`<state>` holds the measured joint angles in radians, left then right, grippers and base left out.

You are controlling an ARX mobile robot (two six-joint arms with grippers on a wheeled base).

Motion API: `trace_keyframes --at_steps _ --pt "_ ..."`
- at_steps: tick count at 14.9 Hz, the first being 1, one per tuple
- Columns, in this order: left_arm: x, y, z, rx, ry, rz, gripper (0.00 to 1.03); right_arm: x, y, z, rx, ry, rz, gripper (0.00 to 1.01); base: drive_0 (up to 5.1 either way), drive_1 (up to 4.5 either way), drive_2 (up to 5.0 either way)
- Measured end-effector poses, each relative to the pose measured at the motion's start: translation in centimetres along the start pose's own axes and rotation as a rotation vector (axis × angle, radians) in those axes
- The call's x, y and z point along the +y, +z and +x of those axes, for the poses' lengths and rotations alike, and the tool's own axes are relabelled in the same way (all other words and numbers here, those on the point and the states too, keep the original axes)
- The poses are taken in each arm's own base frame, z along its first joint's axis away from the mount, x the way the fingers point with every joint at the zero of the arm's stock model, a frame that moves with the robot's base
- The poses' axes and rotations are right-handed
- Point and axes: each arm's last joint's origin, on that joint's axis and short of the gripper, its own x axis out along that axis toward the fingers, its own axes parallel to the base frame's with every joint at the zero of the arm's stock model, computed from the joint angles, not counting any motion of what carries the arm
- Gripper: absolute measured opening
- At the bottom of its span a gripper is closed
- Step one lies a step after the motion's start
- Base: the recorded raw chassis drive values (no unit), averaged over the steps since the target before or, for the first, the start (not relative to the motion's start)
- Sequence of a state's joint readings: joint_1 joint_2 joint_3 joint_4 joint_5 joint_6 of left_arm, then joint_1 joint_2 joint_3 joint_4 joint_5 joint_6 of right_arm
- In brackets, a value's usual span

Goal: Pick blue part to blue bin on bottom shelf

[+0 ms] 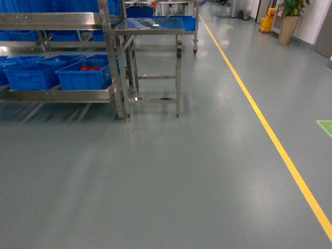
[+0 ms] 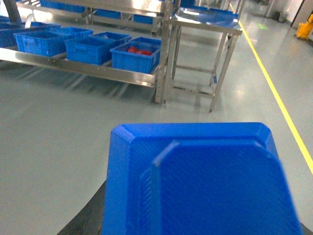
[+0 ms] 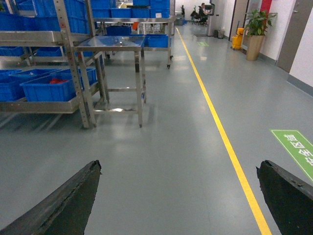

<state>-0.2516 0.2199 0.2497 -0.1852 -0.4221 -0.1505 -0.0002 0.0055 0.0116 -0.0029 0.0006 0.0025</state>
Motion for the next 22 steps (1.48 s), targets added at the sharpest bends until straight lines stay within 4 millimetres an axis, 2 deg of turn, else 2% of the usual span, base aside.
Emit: trace_keyframes --at_steps 22 --pt "0.01 0.04 -0.03 -0.004 -0.001 -0.002 0.43 0.00 -0.03 0.00 0.003 0.000 0.000 0.98 0.0 4.19 -4.2"
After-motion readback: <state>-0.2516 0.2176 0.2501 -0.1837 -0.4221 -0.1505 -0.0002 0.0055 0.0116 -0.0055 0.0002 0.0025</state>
